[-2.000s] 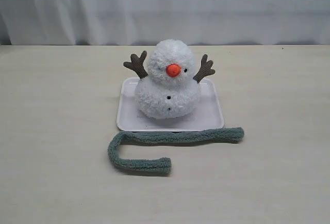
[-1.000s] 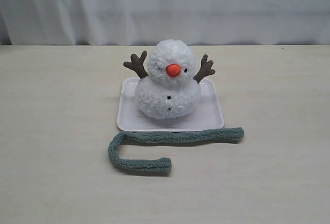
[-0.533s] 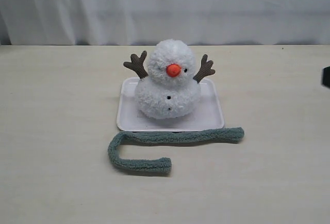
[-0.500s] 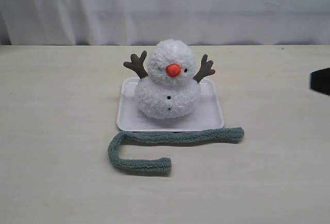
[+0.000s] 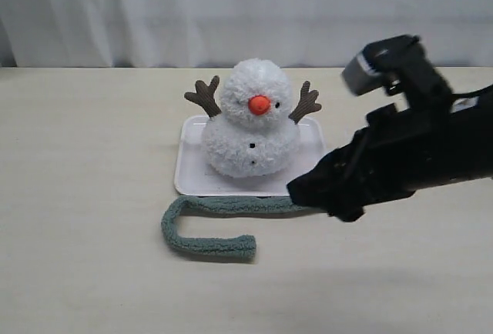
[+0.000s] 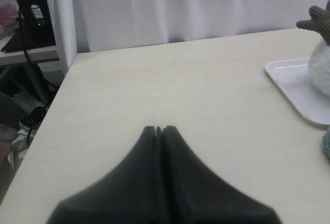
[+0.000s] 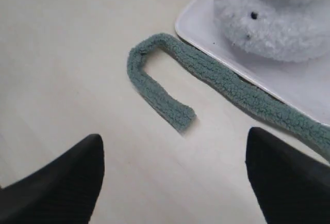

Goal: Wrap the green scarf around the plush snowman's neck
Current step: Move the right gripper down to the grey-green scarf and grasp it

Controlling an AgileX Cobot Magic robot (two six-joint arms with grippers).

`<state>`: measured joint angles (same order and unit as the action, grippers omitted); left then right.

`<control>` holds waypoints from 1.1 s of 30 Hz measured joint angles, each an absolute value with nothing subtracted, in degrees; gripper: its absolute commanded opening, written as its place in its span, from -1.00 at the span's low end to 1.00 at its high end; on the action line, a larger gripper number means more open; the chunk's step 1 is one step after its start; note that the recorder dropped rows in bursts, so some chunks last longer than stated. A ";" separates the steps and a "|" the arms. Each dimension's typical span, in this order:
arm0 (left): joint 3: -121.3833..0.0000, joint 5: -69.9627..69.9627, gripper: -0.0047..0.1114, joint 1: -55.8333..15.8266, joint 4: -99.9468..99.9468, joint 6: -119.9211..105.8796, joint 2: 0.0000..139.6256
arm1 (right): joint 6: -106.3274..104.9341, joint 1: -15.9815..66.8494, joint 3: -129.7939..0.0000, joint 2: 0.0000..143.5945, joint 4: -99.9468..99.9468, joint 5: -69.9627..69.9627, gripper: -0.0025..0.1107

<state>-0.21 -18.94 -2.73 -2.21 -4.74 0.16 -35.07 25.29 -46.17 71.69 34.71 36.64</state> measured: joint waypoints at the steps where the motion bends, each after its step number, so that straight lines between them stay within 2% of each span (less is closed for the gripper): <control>1: -0.21 -18.94 -0.92 -2.73 -2.21 -4.74 0.16 | -32.76 27.66 -46.17 72.98 32.03 35.10 0.30; 5: -0.21 -18.94 -0.92 -2.73 -2.21 -4.74 0.16 | -24.07 34.07 -46.37 78.91 21.07 29.01 0.30; 10: -0.21 -18.94 -0.92 -2.73 -2.21 -4.74 0.16 | -21.18 37.30 -46.49 85.27 9.85 20.71 0.30; 16: -0.21 -18.94 -0.92 -2.73 -2.21 -4.74 0.16 | -20.49 37.92 -46.49 92.12 -2.99 12.05 0.27; 22: -0.21 -18.94 -0.92 -2.73 -2.21 -4.74 0.16 | -22.86 37.92 -46.49 98.67 -11.92 9.03 0.21; 33: -0.21 -18.94 -0.92 -2.73 -2.21 -4.74 0.16 | -23.48 37.92 -48.14 104.72 -20.15 1.67 0.18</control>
